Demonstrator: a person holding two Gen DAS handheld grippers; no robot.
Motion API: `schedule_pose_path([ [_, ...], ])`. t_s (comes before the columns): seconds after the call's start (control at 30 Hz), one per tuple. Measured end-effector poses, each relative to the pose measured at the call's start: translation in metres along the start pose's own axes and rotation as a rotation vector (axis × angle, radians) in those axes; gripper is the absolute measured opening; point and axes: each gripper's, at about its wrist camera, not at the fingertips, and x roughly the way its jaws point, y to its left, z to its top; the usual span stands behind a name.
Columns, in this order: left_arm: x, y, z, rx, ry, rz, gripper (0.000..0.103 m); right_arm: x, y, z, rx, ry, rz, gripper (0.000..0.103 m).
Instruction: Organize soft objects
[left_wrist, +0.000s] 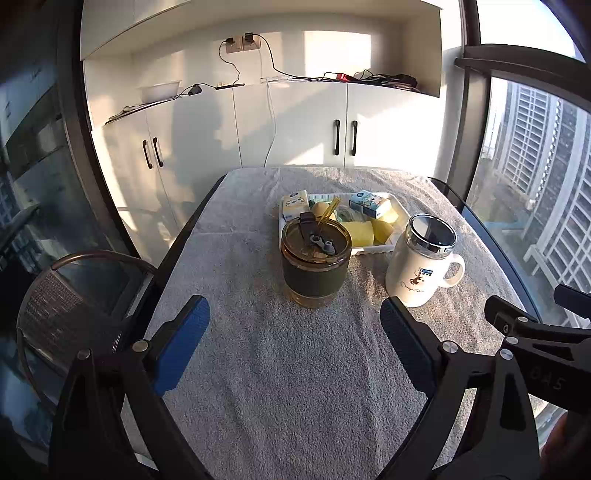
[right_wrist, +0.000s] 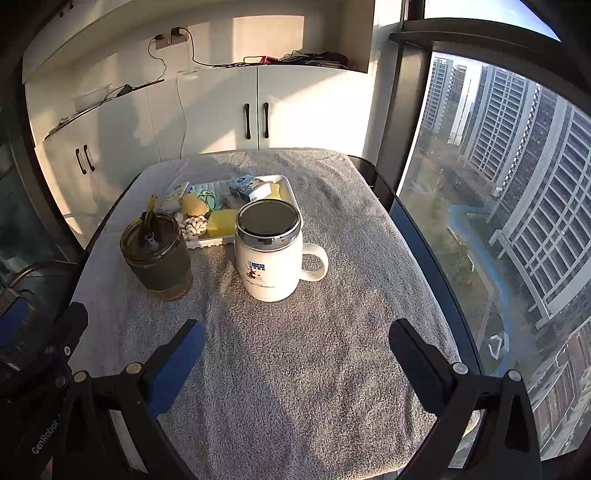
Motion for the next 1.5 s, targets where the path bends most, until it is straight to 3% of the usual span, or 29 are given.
schedule_pose_path([
  [1.5,-0.0033,0.0022,0.0033,-0.001,-0.004,0.003,0.094,-0.0045,0.0002,-0.0009,-0.001,-0.005,0.015,0.102],
])
